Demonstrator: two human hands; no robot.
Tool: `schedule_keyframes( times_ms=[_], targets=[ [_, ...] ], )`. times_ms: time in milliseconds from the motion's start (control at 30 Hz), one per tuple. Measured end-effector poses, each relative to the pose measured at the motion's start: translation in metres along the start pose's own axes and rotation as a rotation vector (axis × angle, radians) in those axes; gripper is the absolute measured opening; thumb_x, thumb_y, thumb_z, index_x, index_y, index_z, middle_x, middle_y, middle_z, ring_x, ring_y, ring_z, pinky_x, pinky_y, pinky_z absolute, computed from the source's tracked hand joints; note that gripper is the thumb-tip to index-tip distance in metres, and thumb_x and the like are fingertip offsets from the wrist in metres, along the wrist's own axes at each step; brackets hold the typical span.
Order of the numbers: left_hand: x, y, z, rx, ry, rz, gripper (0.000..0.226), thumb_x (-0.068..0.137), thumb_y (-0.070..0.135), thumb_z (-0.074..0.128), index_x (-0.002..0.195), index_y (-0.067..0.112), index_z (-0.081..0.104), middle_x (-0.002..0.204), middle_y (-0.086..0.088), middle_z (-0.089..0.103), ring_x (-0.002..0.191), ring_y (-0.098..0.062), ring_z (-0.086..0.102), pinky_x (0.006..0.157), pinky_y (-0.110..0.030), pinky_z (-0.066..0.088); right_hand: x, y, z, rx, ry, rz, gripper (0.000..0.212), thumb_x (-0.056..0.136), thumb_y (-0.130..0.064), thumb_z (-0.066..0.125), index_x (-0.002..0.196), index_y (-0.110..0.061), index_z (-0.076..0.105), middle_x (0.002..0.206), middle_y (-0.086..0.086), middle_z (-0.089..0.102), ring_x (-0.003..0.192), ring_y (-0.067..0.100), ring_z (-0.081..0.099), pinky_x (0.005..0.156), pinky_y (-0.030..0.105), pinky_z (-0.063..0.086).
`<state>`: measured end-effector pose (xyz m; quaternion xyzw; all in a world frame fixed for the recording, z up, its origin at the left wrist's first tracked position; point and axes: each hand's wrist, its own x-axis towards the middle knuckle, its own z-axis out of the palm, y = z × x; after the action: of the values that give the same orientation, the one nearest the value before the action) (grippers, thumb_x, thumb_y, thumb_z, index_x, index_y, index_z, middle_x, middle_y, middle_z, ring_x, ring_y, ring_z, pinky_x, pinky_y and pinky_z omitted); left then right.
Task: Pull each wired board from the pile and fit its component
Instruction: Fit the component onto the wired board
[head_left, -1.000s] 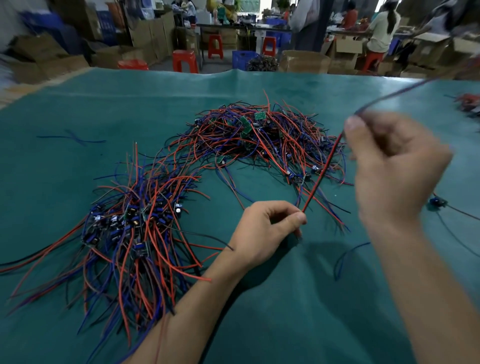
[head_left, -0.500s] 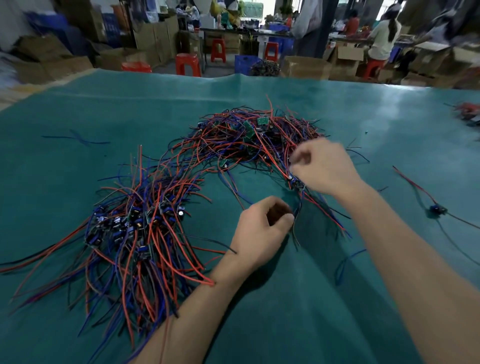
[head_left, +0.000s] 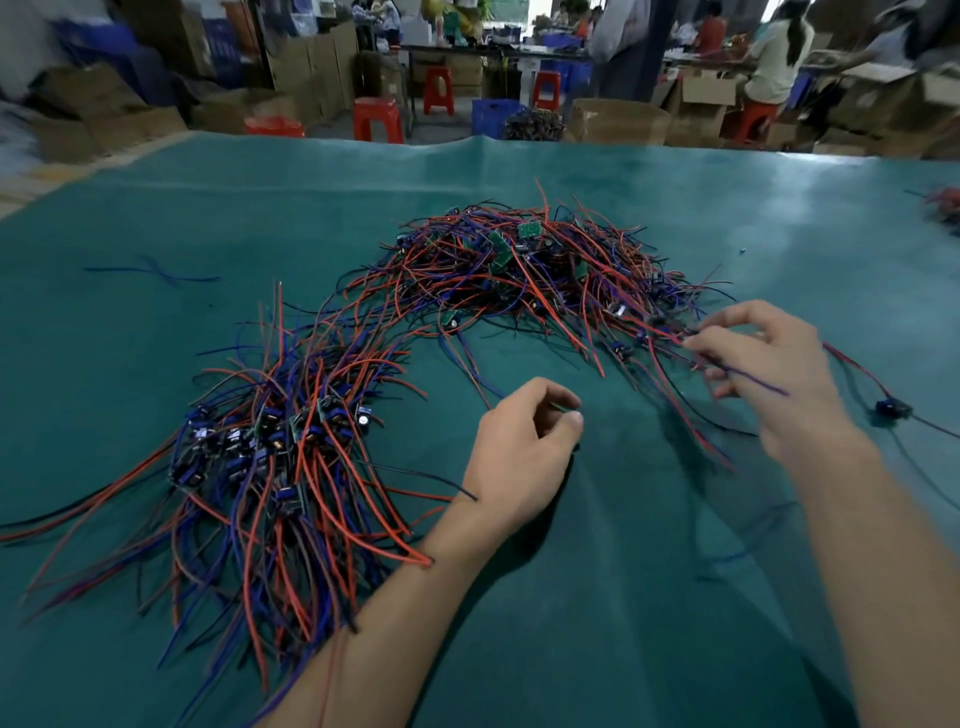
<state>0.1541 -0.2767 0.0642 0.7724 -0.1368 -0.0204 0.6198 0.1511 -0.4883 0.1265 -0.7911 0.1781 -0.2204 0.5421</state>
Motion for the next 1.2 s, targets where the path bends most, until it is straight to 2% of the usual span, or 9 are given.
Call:
schedule_keyframes(
  times_ms=[167,300,467,533,633,733,867,1033,1200],
  targets=[
    [-0.002,0.0,-0.001,-0.081,-0.018,-0.024,0.007,0.099,0.018,0.056,0.1,0.021,0.062,0.079,0.001,0.076,0.076,-0.011,0.073,0.06,-0.022,0.045,-0.028,-0.003,0.001,0.209,0.057,-0.049,0.024,0.076,0.0,0.077,0.074,-0.02,0.065,0.059,-0.007,0.063,0.052,0.006,0.053,0.045,0.019,0.042],
    [-0.001,-0.001,-0.001,-0.062,-0.043,-0.029,0.007,0.099,0.02,0.057,0.103,0.022,0.063,0.082,0.002,0.078,0.078,-0.008,0.073,0.063,-0.025,0.045,-0.041,0.009,0.019,0.228,-0.082,0.089,0.021,0.083,0.009,0.072,0.092,-0.009,0.067,0.073,0.008,0.064,0.061,0.016,0.058,0.053,0.023,0.049],
    [-0.003,0.003,-0.001,-0.102,-0.053,-0.012,0.02,0.1,0.034,0.053,0.103,0.02,0.066,0.082,0.002,0.076,0.067,-0.005,0.066,0.062,-0.025,0.046,-0.045,0.002,0.017,0.715,-0.257,0.209,0.027,0.082,0.007,0.067,0.105,-0.006,0.064,0.073,0.006,0.066,0.059,0.016,0.062,0.054,0.023,0.052],
    [-0.003,0.006,-0.002,-0.095,-0.06,0.016,0.031,0.098,0.041,0.049,0.098,0.017,0.068,0.077,0.005,0.072,0.065,-0.007,0.061,0.06,-0.026,0.045,-0.053,0.003,0.029,0.666,-0.385,0.208,0.036,0.073,0.001,0.072,0.107,-0.008,0.063,0.073,0.007,0.067,0.06,0.016,0.064,0.054,0.024,0.052],
    [-0.004,0.008,-0.004,-0.029,-0.036,0.085,0.037,0.097,0.041,0.047,0.082,0.01,0.064,0.066,0.008,0.058,0.061,-0.013,0.05,0.06,-0.037,0.044,-0.066,0.006,0.049,0.405,-0.427,0.112,0.024,0.079,0.003,0.077,0.097,-0.01,0.068,0.076,0.007,0.072,0.064,0.014,0.064,0.057,0.024,0.049],
    [-0.004,0.009,-0.006,-0.055,-0.039,0.055,0.037,0.092,0.036,0.046,0.079,0.005,0.059,0.067,-0.006,0.053,0.061,-0.019,0.047,0.06,-0.048,0.046,-0.066,0.008,0.052,0.278,-0.39,-0.001,0.022,0.076,0.0,0.083,0.088,-0.013,0.069,0.073,0.003,0.075,0.062,0.01,0.064,0.051,0.019,0.047],
    [-0.004,0.011,-0.005,-0.048,-0.054,0.024,0.035,0.089,0.029,0.044,0.084,-0.004,0.055,0.076,-0.03,0.057,0.061,-0.022,0.046,0.059,-0.05,0.045,-0.063,0.011,0.051,0.229,-0.423,-0.044,0.031,0.071,0.005,0.085,0.089,-0.015,0.071,0.069,0.001,0.068,0.057,0.011,0.056,0.048,0.018,0.044],
    [-0.002,0.003,-0.005,-0.058,-0.008,0.025,0.025,0.102,0.003,0.047,0.078,0.001,0.054,0.063,-0.007,0.049,0.057,-0.014,0.042,0.055,-0.032,0.036,-0.064,0.007,0.052,0.344,-0.475,0.041,0.026,0.073,0.007,0.082,0.091,-0.009,0.071,0.071,0.007,0.067,0.055,0.016,0.06,0.046,0.024,0.049],
    [-0.001,-0.001,-0.004,-0.009,-0.042,0.029,0.022,0.104,0.006,0.046,0.092,0.004,0.064,0.062,0.007,0.052,0.05,-0.007,0.04,0.053,-0.026,0.032,-0.058,0.006,0.053,0.425,-0.403,0.133,0.012,0.085,-0.006,0.076,0.096,-0.01,0.074,0.072,0.008,0.065,0.052,0.016,0.057,0.045,0.023,0.048]
  ],
)
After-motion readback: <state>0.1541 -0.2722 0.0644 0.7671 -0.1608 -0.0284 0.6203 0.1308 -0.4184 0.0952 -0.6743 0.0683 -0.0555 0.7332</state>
